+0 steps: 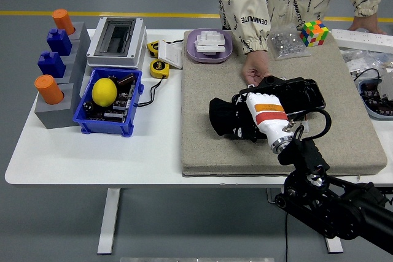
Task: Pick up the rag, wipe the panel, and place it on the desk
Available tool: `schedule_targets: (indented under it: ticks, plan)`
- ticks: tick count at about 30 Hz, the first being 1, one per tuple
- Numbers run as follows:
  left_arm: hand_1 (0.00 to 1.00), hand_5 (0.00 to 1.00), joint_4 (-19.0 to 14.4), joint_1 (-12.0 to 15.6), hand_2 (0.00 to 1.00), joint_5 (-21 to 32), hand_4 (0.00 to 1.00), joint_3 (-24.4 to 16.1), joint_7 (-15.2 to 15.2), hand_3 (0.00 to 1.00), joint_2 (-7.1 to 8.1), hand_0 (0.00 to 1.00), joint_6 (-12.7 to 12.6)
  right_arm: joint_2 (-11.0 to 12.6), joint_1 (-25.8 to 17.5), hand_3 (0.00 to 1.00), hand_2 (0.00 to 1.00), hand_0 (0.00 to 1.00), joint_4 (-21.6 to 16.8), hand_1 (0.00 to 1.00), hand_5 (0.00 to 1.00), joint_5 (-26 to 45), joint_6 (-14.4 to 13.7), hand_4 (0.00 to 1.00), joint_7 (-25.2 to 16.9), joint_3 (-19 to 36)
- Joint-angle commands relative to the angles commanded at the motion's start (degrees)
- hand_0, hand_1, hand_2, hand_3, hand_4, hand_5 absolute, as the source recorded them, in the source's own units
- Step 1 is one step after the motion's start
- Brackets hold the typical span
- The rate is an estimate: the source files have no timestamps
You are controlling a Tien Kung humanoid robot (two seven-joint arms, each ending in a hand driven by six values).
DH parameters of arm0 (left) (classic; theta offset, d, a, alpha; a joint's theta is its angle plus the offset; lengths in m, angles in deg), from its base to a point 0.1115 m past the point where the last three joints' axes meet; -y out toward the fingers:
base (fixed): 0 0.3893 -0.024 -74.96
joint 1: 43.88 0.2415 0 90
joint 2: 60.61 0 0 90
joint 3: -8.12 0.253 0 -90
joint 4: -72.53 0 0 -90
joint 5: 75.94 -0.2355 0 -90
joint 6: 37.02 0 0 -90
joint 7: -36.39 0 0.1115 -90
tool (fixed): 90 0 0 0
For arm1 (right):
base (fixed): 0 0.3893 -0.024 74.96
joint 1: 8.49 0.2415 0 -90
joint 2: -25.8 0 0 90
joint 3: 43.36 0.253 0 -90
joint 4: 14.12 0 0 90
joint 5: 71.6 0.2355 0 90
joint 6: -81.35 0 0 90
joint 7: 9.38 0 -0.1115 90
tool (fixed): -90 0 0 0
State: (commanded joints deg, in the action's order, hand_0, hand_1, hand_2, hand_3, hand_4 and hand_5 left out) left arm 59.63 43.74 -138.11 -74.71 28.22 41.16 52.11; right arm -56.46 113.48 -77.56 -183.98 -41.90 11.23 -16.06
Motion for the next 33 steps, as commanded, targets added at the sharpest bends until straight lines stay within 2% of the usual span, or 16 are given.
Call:
schedule_targets:
  ticks: [11,16,33]
  plan:
    - [0.641,0.441,0.0,-0.1,0.655,0.0,0.628,-0.2,0.0,0.562,-0.07,0.608,0.0,0.1,0.2,0.436,0.418,0.292,0.7,0.389,0.058,0.0,0.0,0.969,0.0,1.2]
    - [0.642,0.440,0.0,-0.2,0.655,0.0,0.628,-0.3,0.0,0.562,-0.06,0.608,0.0,0.9,1.1,0.436,0.418,0.291,0.9,0.388,0.058,-0.3,0.2,0.969,0.3,2.4]
    - [0.642,0.442,0.0,-0.2,0.655,0.0,0.629,-0.5,0.0,0.562,-0.10,0.609,0.0,2.1,1.8,0.435,0.419,0.291,5.1,0.389,0.057,0.4,0.3,0.967,0.2,6.5]
